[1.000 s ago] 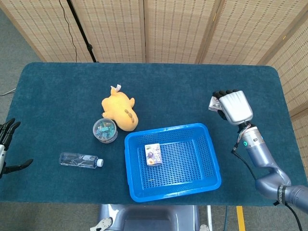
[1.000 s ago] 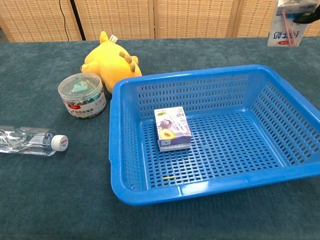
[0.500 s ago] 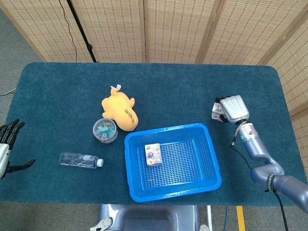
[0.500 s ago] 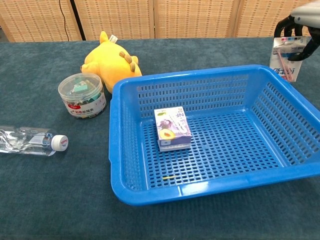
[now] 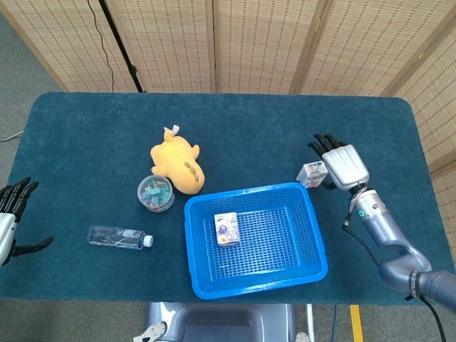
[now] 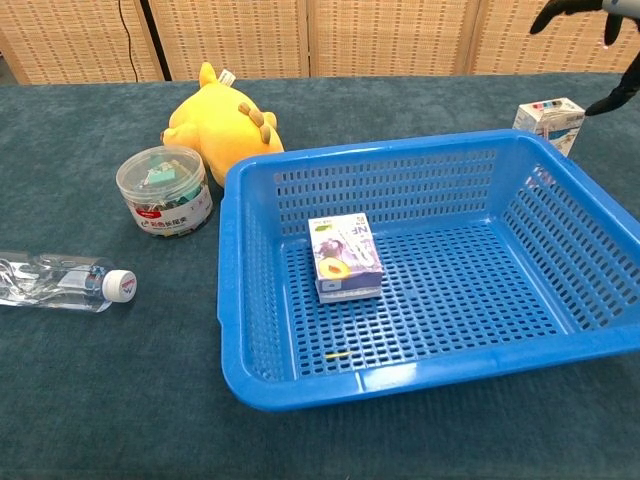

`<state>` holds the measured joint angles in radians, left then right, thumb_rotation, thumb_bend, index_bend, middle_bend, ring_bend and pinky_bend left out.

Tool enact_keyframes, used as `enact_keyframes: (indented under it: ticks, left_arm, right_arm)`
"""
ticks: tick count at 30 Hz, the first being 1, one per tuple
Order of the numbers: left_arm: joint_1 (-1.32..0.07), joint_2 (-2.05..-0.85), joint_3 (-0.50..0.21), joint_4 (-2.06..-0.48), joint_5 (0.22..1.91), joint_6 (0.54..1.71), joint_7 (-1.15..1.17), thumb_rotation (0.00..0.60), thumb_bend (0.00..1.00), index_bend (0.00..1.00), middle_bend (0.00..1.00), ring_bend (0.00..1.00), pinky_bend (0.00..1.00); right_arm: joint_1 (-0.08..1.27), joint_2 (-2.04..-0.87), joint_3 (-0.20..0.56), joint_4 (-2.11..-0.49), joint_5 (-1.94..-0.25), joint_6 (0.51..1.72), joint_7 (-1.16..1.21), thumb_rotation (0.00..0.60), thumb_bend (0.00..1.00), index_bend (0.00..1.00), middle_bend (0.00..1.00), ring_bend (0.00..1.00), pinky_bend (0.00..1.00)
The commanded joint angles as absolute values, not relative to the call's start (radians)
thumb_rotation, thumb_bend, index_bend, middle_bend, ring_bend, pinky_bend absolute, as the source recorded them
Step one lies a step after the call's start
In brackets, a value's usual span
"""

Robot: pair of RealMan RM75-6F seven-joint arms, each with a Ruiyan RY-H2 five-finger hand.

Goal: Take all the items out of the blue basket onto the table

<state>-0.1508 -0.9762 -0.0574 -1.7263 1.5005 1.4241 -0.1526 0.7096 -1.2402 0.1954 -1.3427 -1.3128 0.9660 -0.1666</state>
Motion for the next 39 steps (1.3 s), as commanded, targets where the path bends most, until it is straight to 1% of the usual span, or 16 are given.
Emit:
enact_keyframes:
  ticks: [1, 3, 6, 8, 11, 15, 17, 21, 23, 26, 29, 36, 39]
  left_arm:
    - [-0.167, -0.992, -0.043, -1.687, 1.588, 1.438, -0.242, 0.6, 0.06, 0.0, 0.0, 0.0, 0.0]
    - [-0.179, -0.992, -0.031, -1.665, 1.651, 1.448, -0.289, 0.6, 0.06, 0.0, 0.0, 0.0, 0.0]
    - [-0.2, -0.989, -0.019, -1.657, 1.74, 1.473, -0.32, 0.6, 0.06, 0.0, 0.0, 0.0, 0.0]
    - [-0.222, -0.974, -0.012, -1.679, 1.794, 1.473, -0.324, 0.6, 0.06, 0.0, 0.0, 0.0, 0.0]
    - [-0.268, -0.93, -0.003, -1.757, 1.847, 1.421, -0.297, 0.6, 0.06, 0.0, 0.0, 0.0, 0.0]
    - [-0.321, -0.917, -0.023, -1.826, 1.903, 1.391, -0.235, 0.6, 0.05, 0.0, 0.0, 0.0, 0.01]
    - [-0.345, -0.915, -0.028, -1.861, 1.918, 1.358, -0.198, 0.6, 0.05, 0.0, 0.0, 0.0, 0.01]
    - [-0.421, -0.899, -0.042, -1.993, 1.899, 1.201, -0.065, 0.6, 0.05, 0.0, 0.0, 0.0, 0.01]
    - [-0.458, -0.925, -0.062, -2.039, 1.883, 1.132, 0.034, 0.6, 0.05, 0.0, 0.0, 0.0, 0.01]
    - [-0.507, -1.001, -0.096, -2.054, 1.863, 1.062, 0.163, 0.6, 0.04, 0.0, 0.0, 0.0, 0.01]
    - [-0.568, -1.101, -0.135, -2.031, 1.831, 0.989, 0.276, 0.6, 0.05, 0.0, 0.0, 0.0, 0.01]
    - [-0.713, -1.251, -0.216, -1.966, 1.652, 0.788, 0.469, 0.6, 0.03, 0.0, 0.0, 0.0, 0.01]
    - [-0.756, -1.302, -0.238, -1.936, 1.582, 0.749, 0.54, 0.6, 0.02, 0.0, 0.0, 0.0, 0.01]
  right_arm:
    - [0.609, -1.11, 0.186, -1.492, -1.394, 1.133, -0.126, 0.6, 0.0, 0.05, 0.03, 0.05, 0.29]
    - [0.565, -1.063, 0.165, -1.514, -1.432, 1.187, -0.092, 0.6, 0.0, 0.03, 0.01, 0.01, 0.24]
    - [0.494, -1.01, 0.126, -1.535, -1.492, 1.275, -0.043, 0.6, 0.0, 0.03, 0.0, 0.0, 0.18]
    - [0.445, -0.983, 0.094, -1.542, -1.537, 1.333, 0.0, 0.6, 0.0, 0.03, 0.0, 0.0, 0.17]
    - [0.385, -0.971, 0.059, -1.532, -1.583, 1.405, 0.047, 0.6, 0.0, 0.04, 0.0, 0.0, 0.17]
    - [0.337, -0.974, 0.034, -1.516, -1.601, 1.452, 0.096, 0.6, 0.0, 0.03, 0.0, 0.0, 0.15]
    - [0.313, -0.978, 0.024, -1.506, -1.602, 1.472, 0.114, 0.6, 0.0, 0.03, 0.0, 0.0, 0.15]
    - [0.25, -1.001, 0.004, -1.484, -1.6, 1.526, 0.162, 0.6, 0.0, 0.02, 0.0, 0.0, 0.14]
    - [0.226, -1.018, -0.002, -1.473, -1.598, 1.544, 0.188, 0.6, 0.0, 0.02, 0.0, 0.0, 0.14]
    - [0.205, -1.047, -0.007, -1.454, -1.601, 1.561, 0.215, 0.6, 0.0, 0.01, 0.0, 0.0, 0.14]
    - [0.186, -1.084, -0.002, -1.419, -1.589, 1.572, 0.226, 0.6, 0.0, 0.01, 0.0, 0.0, 0.13]
    - [0.141, -1.13, 0.018, -1.385, -1.536, 1.591, 0.252, 0.6, 0.0, 0.0, 0.0, 0.0, 0.11]
    - [0.136, -1.141, 0.028, -1.365, -1.529, 1.591, 0.259, 0.6, 0.0, 0.0, 0.0, 0.0, 0.11]
